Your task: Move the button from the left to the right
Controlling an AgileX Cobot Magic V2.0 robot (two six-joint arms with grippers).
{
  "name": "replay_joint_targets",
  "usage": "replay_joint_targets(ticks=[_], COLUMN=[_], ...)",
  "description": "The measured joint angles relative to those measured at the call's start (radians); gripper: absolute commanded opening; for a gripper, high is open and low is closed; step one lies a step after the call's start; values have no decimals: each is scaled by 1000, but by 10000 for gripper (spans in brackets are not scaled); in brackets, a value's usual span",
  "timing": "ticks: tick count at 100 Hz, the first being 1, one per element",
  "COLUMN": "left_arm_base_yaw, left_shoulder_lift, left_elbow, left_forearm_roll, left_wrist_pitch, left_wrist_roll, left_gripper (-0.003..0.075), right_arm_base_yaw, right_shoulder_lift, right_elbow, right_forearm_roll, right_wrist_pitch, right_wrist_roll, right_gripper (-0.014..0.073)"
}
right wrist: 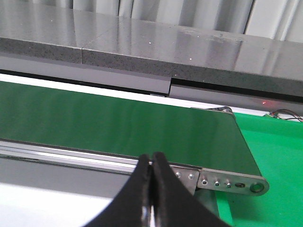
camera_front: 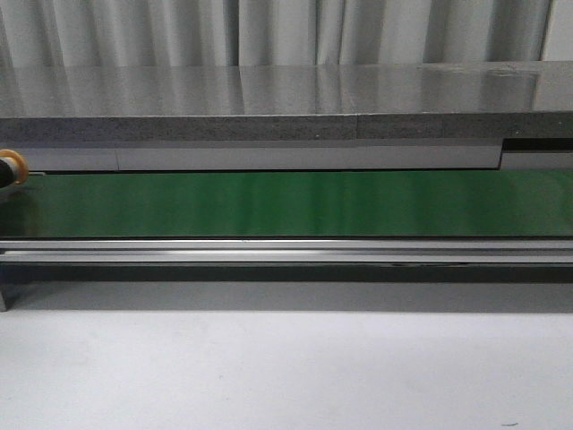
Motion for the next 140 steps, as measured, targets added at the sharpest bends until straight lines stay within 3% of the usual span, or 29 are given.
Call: replay_joint_targets(ticks=[42,61,95,118,140], left_arm_base_yaw=[0,-31,-193,-147,-75], left_shoulder_lift=[-291,-475,-838,-1055,-1123], left_elbow=[41,198,574,758,804], left_forearm_roll=[-6,-19,-36,-46,-53], left_wrist_pitch=[-30,-189,-516,-589,-589], left_wrist_roll=[3,4,6,6,6], left_gripper=[477,477,477,476,456], right_arm_base_yaw=[0,0,0,0,0], right_shoulder_lift=[0,0,0,0,0], right_elbow=[0,0,0,0,0], right_forearm_roll=[0,0,0,0,0], right_wrist_pitch=[0,0,0,0,0], right_wrist_roll=[0,0,0,0,0], right_gripper=[-68,-68,-68,-68,-68])
